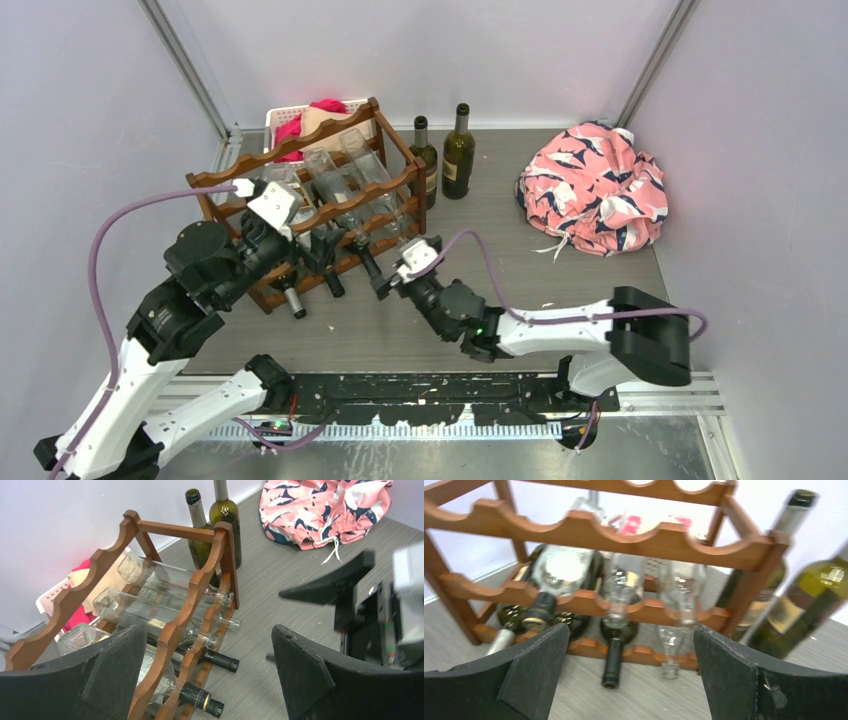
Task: Put the wine bottle on the wine rack
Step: Place the wine bottle in the wine rack, then pick up the wine bottle from the center of the board.
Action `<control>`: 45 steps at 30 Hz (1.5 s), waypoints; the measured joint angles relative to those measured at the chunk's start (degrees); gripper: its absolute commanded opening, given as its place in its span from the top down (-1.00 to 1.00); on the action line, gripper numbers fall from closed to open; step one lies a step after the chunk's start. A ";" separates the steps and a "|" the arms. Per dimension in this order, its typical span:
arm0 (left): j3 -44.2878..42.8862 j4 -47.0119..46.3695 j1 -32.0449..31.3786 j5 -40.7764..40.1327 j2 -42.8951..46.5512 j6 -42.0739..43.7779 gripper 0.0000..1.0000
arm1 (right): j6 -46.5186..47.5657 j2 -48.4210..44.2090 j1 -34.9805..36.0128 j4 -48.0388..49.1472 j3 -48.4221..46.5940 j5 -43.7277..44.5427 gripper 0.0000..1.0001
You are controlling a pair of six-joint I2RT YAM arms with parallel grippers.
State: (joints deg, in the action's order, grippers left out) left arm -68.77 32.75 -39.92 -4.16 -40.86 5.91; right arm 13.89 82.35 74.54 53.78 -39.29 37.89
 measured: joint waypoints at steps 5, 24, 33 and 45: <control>2.27 -1.29 0.00 0.42 -1.75 -0.11 -0.91 | -2.73 -9.77 -5.64 -6.51 2.56 0.92 -1.00; 4.50 -5.27 0.11 2.75 -5.70 -1.01 -0.93 | -18.21 -13.40 -41.13 -41.03 -17.03 -13.64 -1.00; 4.94 -5.27 0.20 2.73 -4.37 -0.98 -0.94 | -23.58 3.13 -51.89 -52.61 -38.16 -28.11 -1.00; 6.19 -5.29 0.20 2.97 -3.13 -1.33 -0.93 | -19.52 19.56 -51.41 -68.11 -59.25 -30.82 -0.89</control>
State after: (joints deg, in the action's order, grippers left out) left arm -62.59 27.46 -39.72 -1.19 -43.99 4.58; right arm -5.63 101.91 23.14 -14.33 -98.54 7.07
